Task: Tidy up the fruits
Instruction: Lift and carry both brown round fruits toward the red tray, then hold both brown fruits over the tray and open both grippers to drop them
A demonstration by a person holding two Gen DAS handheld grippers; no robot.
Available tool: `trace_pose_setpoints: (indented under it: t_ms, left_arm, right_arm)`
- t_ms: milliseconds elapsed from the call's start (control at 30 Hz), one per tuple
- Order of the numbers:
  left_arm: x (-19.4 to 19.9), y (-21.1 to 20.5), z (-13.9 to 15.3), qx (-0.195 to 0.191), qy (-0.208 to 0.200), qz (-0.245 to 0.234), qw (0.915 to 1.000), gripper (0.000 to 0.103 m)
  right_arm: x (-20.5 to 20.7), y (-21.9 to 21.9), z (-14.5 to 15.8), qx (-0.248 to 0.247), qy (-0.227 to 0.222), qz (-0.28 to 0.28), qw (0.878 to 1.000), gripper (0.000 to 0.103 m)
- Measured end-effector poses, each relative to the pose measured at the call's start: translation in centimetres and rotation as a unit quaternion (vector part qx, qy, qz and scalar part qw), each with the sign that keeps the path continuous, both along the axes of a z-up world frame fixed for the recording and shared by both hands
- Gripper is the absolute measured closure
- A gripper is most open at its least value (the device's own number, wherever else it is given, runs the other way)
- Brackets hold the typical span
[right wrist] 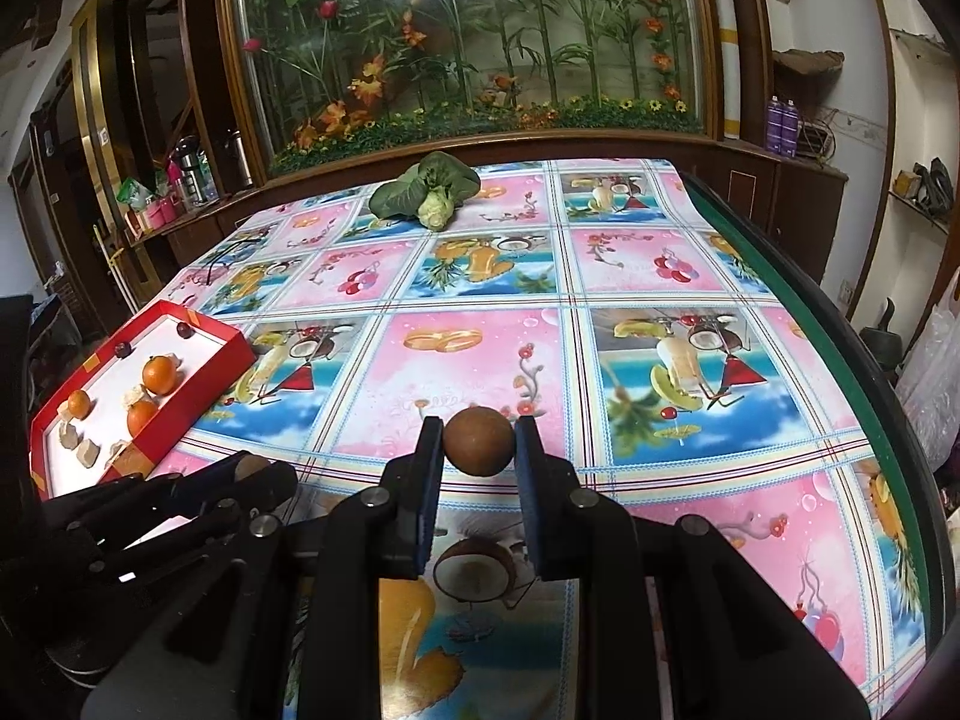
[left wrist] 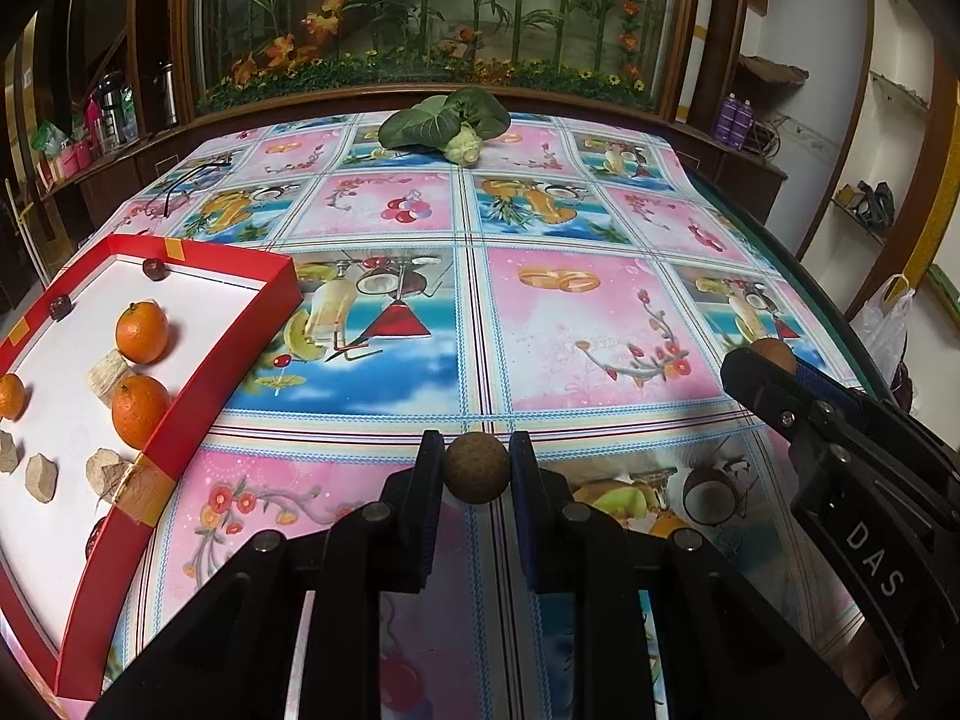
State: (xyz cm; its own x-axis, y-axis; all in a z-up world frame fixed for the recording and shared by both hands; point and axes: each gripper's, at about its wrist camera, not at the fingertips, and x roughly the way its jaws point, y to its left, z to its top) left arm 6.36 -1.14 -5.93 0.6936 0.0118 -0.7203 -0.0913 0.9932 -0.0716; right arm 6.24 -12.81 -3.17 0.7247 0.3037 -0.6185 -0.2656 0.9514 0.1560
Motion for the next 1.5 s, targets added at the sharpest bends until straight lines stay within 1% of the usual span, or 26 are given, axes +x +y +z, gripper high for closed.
trace_pose_setpoints:
  t_ms: [300,400,467,533,600,700,1000,1133,1267,1367,1500]
  left_arm:
    - [-0.1,0.2,0.2,0.003,-0.008,0.012,0.9999,0.083]
    - [-0.5,0.3,0.5,0.008,-0.019,0.021,0.9996,0.083]
    - [-0.8,0.4,1.0,0.019,-0.023,0.028,0.9992,0.083]
    - [-1.5,1.2,1.7,0.003,-0.025,0.035,0.9991,0.083]
    - [-2.5,2.3,2.7,0.006,-0.037,0.047,0.9981,0.083]
    - [-4.2,4.6,4.2,0.004,-0.050,0.071,0.9962,0.083]
    - [-7.9,10.5,6.8,0.003,-0.074,0.130,0.9888,0.083]
    - [-8.9,13.0,7.1,0.002,-0.077,0.154,0.9851,0.083]
    - [-9.8,15.3,7.2,-0.001,-0.078,0.176,0.9813,0.083]
    - [-10.0,16.2,7.0,-0.002,-0.074,0.182,0.9806,0.083]
    - [-9.8,16.3,6.5,-0.008,-0.064,0.165,0.9841,0.083]
  right_arm:
    - [0.0,-0.1,0.0,0.001,-0.001,0.001,1.000,0.078]
    - [0.0,0.0,0.0,0.000,-0.002,-0.001,1.000,0.078]
    - [0.0,0.0,0.0,-0.001,-0.002,-0.002,1.000,0.078]
    - [0.0,0.1,0.1,-0.003,-0.002,-0.002,1.000,0.078]
    - [-0.2,0.4,0.1,-0.015,-0.002,0.002,1.000,0.078]
    - [-0.7,1.1,0.7,-0.017,-0.002,0.014,1.000,0.078]
    - [-3.4,6.5,3.5,-0.024,-0.021,0.089,0.995,0.078]
    - [-4.2,8.9,4.7,-0.029,-0.032,0.122,0.992,0.078]
    - [-4.5,10.7,5.3,-0.024,-0.031,0.142,0.989,0.078]
    - [-4.7,12.0,5.4,-0.025,-0.032,0.156,0.987,0.078]
    - [-4.8,13.7,5.4,-0.025,-0.030,0.170,0.985,0.078]
